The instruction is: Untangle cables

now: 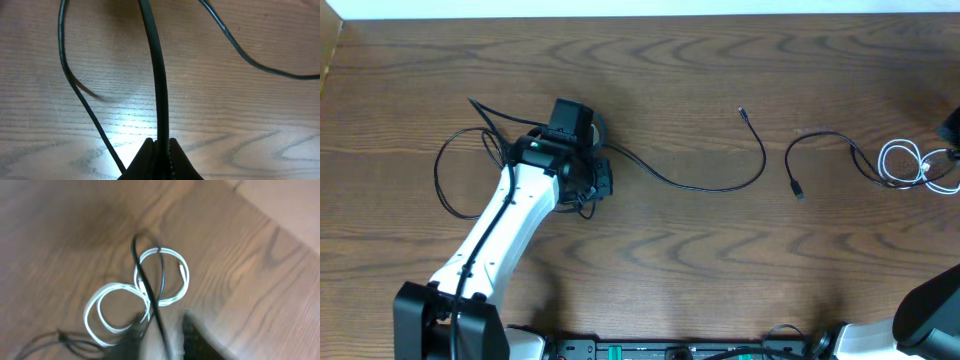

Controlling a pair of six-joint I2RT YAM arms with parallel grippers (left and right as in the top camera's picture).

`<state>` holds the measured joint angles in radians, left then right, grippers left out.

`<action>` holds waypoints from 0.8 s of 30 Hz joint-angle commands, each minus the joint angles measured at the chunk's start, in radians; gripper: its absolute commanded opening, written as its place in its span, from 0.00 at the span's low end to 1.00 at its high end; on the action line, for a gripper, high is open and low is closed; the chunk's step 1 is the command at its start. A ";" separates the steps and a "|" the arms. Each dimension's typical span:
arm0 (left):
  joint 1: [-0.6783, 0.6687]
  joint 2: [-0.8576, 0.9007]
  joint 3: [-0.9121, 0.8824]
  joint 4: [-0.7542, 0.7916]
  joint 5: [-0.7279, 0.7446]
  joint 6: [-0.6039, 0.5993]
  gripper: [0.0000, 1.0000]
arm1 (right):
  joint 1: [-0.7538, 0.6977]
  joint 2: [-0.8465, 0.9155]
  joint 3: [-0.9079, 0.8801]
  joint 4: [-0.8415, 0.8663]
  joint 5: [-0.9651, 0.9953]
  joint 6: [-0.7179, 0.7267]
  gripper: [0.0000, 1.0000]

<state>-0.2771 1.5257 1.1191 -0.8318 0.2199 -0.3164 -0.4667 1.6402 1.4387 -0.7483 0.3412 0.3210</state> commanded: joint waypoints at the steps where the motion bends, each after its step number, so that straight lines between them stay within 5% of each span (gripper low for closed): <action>1: -0.004 0.001 -0.005 -0.005 -0.004 0.013 0.08 | -0.008 0.002 0.006 0.042 -0.189 -0.029 0.46; 5: -0.004 0.001 -0.005 -0.005 -0.008 0.013 0.08 | 0.010 0.002 0.006 0.051 -0.664 -0.201 0.57; 8: -0.004 0.001 -0.005 -0.005 -0.009 0.013 0.08 | 0.043 0.002 0.006 0.011 -0.822 -0.237 0.65; 18: -0.004 0.001 -0.005 -0.005 -0.049 0.013 0.08 | 0.236 0.030 -0.046 -0.074 -0.605 -0.259 0.79; 24: -0.004 0.001 -0.005 -0.005 -0.048 0.013 0.08 | 0.294 0.100 -0.081 -0.043 -0.468 -0.060 0.79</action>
<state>-0.2787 1.5261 1.1191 -0.8330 0.1844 -0.3134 -0.1871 1.7023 1.3823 -0.7937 -0.2279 0.1379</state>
